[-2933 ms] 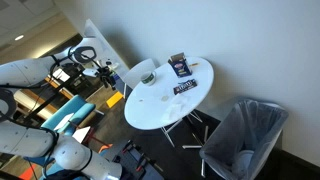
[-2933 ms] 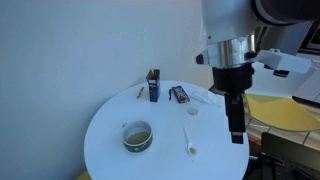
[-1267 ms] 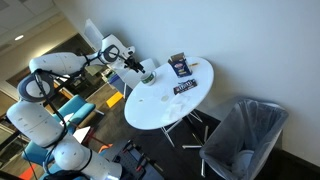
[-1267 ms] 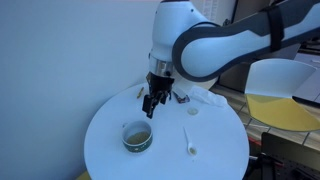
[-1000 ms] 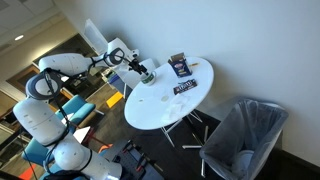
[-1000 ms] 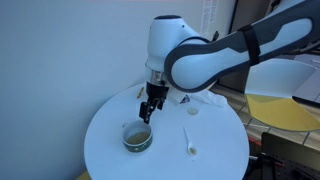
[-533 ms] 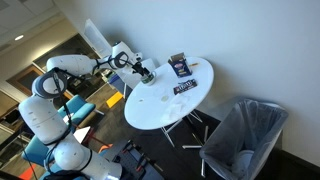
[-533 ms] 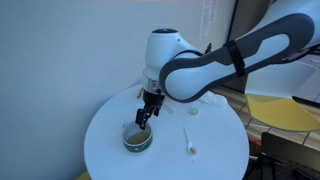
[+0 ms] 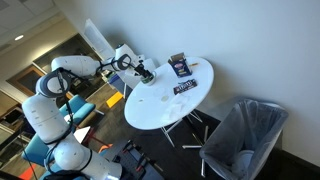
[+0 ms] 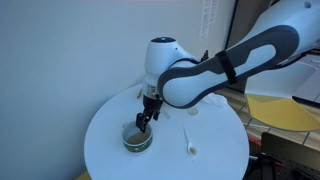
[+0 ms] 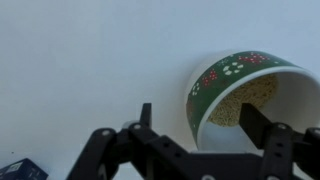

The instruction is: Move the cup to the right of the table

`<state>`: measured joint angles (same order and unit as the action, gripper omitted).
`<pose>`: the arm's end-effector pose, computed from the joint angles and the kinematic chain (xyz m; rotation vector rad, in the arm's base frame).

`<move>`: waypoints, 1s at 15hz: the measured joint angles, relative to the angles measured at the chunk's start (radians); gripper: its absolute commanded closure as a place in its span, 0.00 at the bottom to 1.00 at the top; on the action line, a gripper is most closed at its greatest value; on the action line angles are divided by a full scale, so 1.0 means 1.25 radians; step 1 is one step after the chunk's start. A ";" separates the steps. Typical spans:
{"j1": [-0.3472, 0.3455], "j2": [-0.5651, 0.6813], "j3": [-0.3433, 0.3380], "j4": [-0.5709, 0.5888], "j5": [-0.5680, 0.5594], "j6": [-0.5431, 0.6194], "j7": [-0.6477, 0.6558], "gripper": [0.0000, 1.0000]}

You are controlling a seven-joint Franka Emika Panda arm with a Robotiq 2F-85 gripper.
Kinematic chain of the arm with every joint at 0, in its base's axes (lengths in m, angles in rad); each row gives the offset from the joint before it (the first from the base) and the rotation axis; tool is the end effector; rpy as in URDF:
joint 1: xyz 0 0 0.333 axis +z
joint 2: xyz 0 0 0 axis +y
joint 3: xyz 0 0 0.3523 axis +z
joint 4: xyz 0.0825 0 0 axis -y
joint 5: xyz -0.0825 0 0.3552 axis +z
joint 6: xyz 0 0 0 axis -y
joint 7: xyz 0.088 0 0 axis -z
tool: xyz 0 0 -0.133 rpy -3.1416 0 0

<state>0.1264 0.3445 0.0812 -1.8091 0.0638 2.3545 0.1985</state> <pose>0.6379 0.1315 0.3981 -3.0132 0.0586 -0.2753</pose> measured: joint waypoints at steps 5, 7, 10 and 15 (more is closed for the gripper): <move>0.000 0.015 -0.004 0.002 0.000 0.000 0.006 0.80; 0.000 0.017 -0.004 0.003 0.000 0.001 0.007 0.95; 0.002 0.018 -0.004 0.006 -0.001 0.001 0.018 1.00; 0.006 0.020 -0.006 0.007 -0.009 0.000 0.049 0.97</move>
<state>0.1335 0.3701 0.0734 -1.8008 0.0528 2.3550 0.2597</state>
